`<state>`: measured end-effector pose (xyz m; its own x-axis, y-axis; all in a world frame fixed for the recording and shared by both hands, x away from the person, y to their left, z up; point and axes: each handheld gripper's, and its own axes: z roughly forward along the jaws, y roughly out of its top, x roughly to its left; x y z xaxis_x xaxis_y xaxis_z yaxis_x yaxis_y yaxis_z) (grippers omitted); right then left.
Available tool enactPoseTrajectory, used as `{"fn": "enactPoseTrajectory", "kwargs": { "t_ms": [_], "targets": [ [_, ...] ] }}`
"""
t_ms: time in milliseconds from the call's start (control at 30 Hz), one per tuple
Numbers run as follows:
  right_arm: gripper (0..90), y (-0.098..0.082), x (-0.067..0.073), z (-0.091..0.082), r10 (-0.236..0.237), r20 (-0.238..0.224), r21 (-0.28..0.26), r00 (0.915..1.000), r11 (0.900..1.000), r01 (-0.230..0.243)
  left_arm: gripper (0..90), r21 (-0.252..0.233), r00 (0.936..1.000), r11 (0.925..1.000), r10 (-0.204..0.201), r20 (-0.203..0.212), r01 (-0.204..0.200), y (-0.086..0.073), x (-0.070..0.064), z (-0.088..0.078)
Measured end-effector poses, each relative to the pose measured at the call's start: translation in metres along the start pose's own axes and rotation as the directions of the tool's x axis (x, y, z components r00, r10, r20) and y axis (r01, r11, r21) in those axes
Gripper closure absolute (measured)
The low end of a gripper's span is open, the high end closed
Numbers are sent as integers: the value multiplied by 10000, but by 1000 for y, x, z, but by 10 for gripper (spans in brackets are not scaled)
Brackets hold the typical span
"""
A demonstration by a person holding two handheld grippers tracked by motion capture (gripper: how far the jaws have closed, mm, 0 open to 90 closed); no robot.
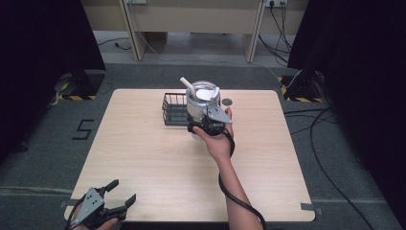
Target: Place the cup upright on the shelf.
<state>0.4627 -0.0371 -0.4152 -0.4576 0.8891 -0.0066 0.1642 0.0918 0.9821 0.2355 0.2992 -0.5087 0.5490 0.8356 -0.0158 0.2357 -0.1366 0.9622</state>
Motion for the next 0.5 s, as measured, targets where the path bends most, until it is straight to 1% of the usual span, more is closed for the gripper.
{"fn": "enactPoseTrajectory", "kwargs": {
  "t_ms": [67,300,500],
  "targets": [
    [101,3,0,2,-74,1,-20,10000,10000,74,167,-11,10000,10000,-17,-11,17,0,0,0],
    [101,10,-3,8,55,63,-38,10000,10000,-55,167,-31,10000,10000,-40,-10,40,0,0,0],
    [100,16,-6,11,64,151,-83,9999,9999,-63,168,-30,10000,10000,-57,-29,57,0,1,0]
  ]
}}
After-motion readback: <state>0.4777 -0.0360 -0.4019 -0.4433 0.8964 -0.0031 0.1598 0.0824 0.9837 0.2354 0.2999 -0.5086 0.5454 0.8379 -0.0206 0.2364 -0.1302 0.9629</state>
